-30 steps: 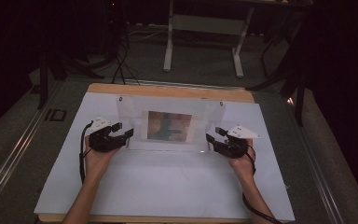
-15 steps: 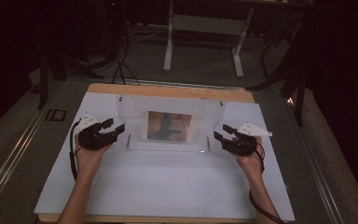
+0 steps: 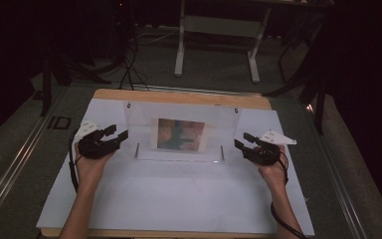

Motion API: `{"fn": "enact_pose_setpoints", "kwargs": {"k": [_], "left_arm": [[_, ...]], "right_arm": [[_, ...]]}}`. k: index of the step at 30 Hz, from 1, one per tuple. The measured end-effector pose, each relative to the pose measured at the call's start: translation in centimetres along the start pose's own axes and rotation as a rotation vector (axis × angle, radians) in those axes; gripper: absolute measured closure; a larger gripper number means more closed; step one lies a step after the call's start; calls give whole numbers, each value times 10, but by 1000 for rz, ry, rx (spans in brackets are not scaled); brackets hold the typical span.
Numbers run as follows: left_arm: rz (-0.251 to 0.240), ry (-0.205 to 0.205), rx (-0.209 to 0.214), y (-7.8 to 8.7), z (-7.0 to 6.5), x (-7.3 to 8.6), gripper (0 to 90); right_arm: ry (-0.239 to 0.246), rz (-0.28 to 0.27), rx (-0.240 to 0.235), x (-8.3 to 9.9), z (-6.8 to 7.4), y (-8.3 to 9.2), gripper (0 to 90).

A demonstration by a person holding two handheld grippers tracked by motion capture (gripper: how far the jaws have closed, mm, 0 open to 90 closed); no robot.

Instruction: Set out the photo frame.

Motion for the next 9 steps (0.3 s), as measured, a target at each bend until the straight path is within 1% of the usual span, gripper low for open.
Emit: {"fn": "enact_pose_setpoints", "kwargs": {"k": [4, 5, 7, 8, 9], "left_arm": [[-5, 10, -19, 2, 5, 0, 429], [4, 11, -37, 2, 7, 0, 429], [33, 9, -77, 0, 11, 3, 430], [47, 10, -95, -1, 12, 5, 429], [47, 10, -95, -1, 12, 5, 429]], "right_arm": [[-12, 3, 11, 3, -5, 0, 485], [-13, 9, 16, 4, -6, 0, 484], [-10, 37, 44, 9, -10, -3, 474], [-17, 52, 46, 11, -12, -5, 472], [-23, 65, 56, 13, -14, -7, 466]]}}
Point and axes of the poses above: each handheld gripper's, and its own axes: y roughly backward along the jaws, x roughly out of its underside, z roughly to its left, the point moved 5 cm from there along -y, roughly forward along the jaws, and after that the axes turned 2 degrees about z, right-handed, at the moved point
